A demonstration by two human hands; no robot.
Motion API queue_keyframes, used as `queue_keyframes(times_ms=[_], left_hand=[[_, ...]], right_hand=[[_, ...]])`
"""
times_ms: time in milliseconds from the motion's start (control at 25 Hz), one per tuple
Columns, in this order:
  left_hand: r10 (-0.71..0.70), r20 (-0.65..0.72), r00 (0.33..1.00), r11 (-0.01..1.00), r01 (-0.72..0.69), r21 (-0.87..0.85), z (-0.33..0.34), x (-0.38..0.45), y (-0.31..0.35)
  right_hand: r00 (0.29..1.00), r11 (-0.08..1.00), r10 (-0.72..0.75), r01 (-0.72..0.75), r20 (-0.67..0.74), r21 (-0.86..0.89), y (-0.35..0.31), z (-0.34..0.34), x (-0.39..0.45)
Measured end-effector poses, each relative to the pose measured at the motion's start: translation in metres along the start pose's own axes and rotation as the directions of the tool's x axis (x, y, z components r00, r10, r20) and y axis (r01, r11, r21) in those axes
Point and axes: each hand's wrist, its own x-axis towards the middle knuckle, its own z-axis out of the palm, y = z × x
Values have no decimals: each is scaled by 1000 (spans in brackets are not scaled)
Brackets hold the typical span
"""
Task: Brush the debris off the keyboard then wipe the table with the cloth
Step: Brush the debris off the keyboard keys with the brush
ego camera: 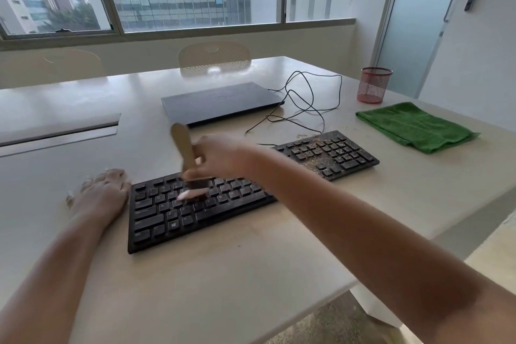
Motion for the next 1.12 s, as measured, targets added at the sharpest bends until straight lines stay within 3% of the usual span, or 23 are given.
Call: queue_keyframes(times_ms=[80,120,240,320,440,520,560,640,680,720,760,840,920,1000,1040,1120], left_hand=[[-10,0,1000,1000,10,5,2,4,-1],[-10,4,1000,1000,10,6,4,6,-2],[9,5,1000,1000,-9,12,3,9,-3],[13,-1,1000,1000,-13,11,2,6,-2],[3,1,1000,1000,-3,-19,1,3,2],[-5,1,1000,1000,5,-13,1,1,2],[-5,5,1000,1000,5,-17,1,1,2],[-5,4,1000,999,5,-34,0,1,1],[-3,1,1000,1000,3,-29,-1,1,0],[2,5,1000,1000,-2,-20,-1,0,0],[7,11,1000,1000,-7,-18,-1,1,1],[-3,6,1000,1000,3,-22,-1,0,1],[-6,0,1000,1000,6,-21,0,0,2],[-4,5,1000,1000,4,-20,-1,0,3],[-3,9,1000,1000,4,-20,-2,-1,4],[-5,5,1000,1000,5,-22,-1,-3,3]], right_hand=[[984,977,180,-181,-16,-112,18,-16,0],[981,977,180,-186,-73,-100,17,-17,3],[978,989,-109,125,-175,79,-23,11,15],[983,985,-136,148,-124,93,-25,20,10],[987,980,160,-162,-27,-118,21,-15,-5],[919,886,360,-390,-158,-250,33,-24,-11],[920,908,330,-371,-214,-194,28,-18,-7],[973,997,75,-69,-219,36,-2,9,1],[976,991,-50,74,-211,108,-17,23,2],[976,984,-101,127,-194,128,-24,33,1],[979,986,-84,109,-187,130,-17,34,-2],[986,989,84,-65,-144,136,14,21,-11],[948,953,299,-291,-111,87,47,1,-24],[899,916,398,-401,-182,22,58,-9,-25],[914,938,346,-336,-210,85,48,-6,-22],[978,974,71,-26,-194,225,8,14,-20]])
